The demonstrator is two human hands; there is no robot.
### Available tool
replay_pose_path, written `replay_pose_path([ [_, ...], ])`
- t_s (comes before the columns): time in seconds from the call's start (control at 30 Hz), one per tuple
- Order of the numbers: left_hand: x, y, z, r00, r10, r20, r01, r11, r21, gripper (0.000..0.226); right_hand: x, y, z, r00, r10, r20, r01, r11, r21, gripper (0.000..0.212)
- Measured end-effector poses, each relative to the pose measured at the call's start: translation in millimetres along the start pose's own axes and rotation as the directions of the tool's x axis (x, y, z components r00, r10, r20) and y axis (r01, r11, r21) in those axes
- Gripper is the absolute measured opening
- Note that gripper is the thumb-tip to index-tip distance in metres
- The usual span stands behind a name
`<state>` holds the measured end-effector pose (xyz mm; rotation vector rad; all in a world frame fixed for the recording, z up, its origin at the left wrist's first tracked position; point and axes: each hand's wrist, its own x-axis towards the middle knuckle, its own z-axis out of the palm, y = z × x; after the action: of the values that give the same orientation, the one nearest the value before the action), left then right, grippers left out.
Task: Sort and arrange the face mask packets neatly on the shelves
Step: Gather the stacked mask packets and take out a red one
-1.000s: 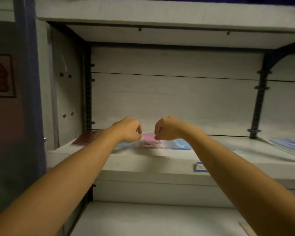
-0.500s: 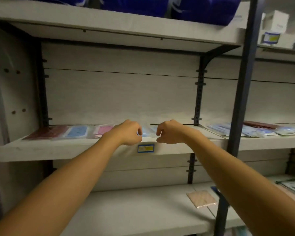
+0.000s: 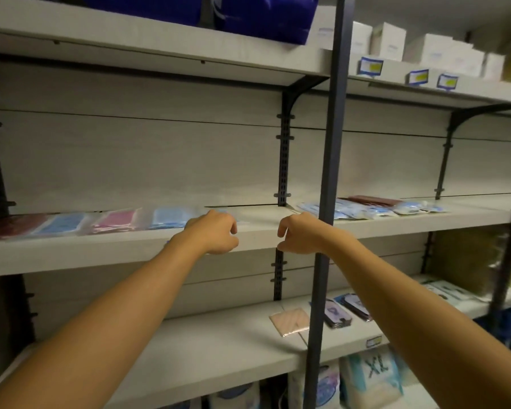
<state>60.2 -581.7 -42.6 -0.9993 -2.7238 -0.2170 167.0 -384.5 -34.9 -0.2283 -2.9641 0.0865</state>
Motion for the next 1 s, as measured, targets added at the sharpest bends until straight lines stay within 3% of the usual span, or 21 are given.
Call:
replay_pose_path([
  [0.3, 40, 70, 8, 0.996, 0.076, 0.038, -0.077, 0.997, 0.031, 0.024, -14, 77, -10, 0.994, 0.108, -0.011, -0.108, 0.993, -0.037, 0.024],
  [0.6, 95, 121, 22, 0.993, 0.107, 0.038, -0.108, 0.994, 0.029, 0.023, 1, 150, -20, 0.977, 0.209, -0.03, -0.212, 0.968, -0.134, 0.034],
  [1.0, 151, 150, 31, 0.998, 0.056, 0.009, -0.056, 0.997, 0.058, 0.026, 51, 219, -15, 0.982, 0.172, -0.076, -0.177, 0.982, -0.069, 0.027],
])
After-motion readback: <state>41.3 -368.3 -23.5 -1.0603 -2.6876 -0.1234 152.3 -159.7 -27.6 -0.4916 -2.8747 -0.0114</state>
